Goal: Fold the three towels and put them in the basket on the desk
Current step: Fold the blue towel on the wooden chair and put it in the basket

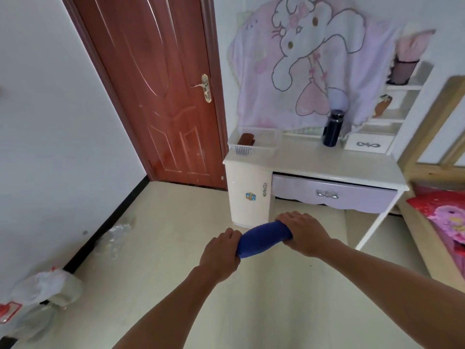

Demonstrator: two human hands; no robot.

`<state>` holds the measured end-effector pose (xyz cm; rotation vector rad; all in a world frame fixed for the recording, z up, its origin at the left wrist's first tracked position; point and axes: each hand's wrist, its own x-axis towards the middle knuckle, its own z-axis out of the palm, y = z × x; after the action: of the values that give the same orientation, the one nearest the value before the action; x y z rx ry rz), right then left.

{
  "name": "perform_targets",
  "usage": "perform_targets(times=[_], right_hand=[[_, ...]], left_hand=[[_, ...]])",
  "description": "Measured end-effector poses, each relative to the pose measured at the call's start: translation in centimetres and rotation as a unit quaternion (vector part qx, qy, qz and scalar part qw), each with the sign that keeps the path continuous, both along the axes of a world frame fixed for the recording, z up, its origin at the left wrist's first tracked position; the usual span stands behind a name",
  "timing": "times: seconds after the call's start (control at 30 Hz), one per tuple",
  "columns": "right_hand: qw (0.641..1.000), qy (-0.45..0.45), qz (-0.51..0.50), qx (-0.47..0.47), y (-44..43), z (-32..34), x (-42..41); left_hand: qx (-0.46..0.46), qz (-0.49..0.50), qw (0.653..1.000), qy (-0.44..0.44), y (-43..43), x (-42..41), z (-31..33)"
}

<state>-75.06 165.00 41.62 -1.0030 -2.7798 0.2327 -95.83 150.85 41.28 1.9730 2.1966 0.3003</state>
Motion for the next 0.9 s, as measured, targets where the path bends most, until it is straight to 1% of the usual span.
perform_targets(times=[0.07,0.17,0.27,0.43,0.5,0.57,0.63,0.73,0.83,0.9], right_hand=[[1.000,-0.004,0.002,-0.009,3.0,0.5,-1.9],[1.000,0.009,0.001,-0.021,9.3,0.3,-5.8],[0.998,0.015,-0.019,-0.061,15.0,-0.1,-9.4],[0.983,0.028,-0.069,-0.169,23.9,1.0,-14.8],[0.970,0.057,-0.109,-0.210,27.7,2.0,-17.3],[0.948,0.123,-0.143,-0.255,31.5,3.4,-19.4],[0.920,0.183,-0.174,-0.300,34.9,4.5,-20.7],[0.873,0.229,-0.227,-0.365,40.4,5.2,-21.8],[0.824,0.278,-0.258,-0.422,45.4,5.1,-22.5],[0.794,0.306,-0.262,-0.455,50.0,4.2,-23.4]], left_hand=[[0.006,0.007,1.000,-0.008,2.9,-1.8,0.2],[0.014,0.013,1.000,-0.009,9.5,-5.8,-0.6],[0.017,0.004,1.000,-0.022,15.9,-9.8,-1.2],[-0.011,0.026,0.992,-0.120,25.6,-16.2,-0.8],[-0.028,0.021,0.986,-0.166,29.9,-18.8,-0.2],[-0.044,0.021,0.976,-0.214,34.7,-21.1,0.6],[-0.064,0.028,0.961,-0.268,39.2,-22.3,1.5],[-0.090,0.028,0.939,-0.329,44.6,-23.0,1.8],[-0.099,0.022,0.926,-0.364,48.8,-23.0,1.3],[-0.095,0.025,0.919,-0.383,52.9,-23.3,0.1]])
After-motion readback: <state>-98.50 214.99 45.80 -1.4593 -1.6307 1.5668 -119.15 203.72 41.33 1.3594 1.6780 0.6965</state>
